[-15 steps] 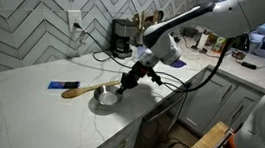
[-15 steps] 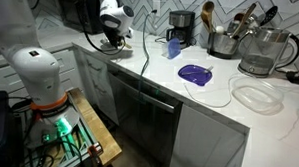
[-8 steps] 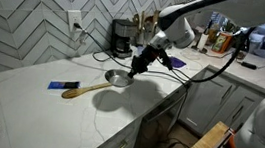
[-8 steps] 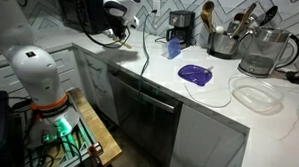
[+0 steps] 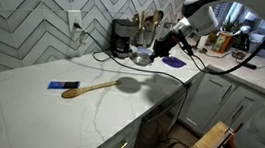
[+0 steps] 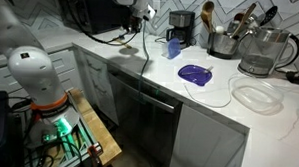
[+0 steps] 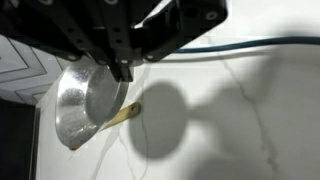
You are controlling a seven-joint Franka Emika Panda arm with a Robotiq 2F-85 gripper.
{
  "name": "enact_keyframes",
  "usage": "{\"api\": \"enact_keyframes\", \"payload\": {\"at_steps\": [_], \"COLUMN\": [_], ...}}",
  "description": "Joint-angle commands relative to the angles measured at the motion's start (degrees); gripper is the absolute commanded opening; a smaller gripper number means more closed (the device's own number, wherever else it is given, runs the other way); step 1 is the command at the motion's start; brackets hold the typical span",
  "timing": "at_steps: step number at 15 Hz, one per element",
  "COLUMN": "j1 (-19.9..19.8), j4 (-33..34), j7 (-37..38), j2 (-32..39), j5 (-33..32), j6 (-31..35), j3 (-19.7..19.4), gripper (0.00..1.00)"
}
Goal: Pick up the silver bowl and put it on the right side of the kitchen counter
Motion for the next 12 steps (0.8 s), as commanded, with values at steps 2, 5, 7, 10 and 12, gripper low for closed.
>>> {"api": "enact_keyframes", "payload": {"at_steps": [2, 5, 7, 10, 12], "j1": [-4.3, -6.9, -5.6, -6.3, -6.3], "j4": [-2.0, -2.2, -1.0, -1.5, -1.5], "j7": [5.4, 10.1, 8.2, 9.5, 9.7], "j2": [-2.6, -1.5, -0.8, -0.7, -0.7], "j5": [-3.7, -9.2, -7.8, -9.0, -9.1], "j6": [2.5, 7.0, 6.3, 8.3, 8.3], "j3": [-3.2, -3.9, -5.0, -5.4, -5.3], "gripper": [0.0, 0.0, 0.02, 0.02, 0.02]}}
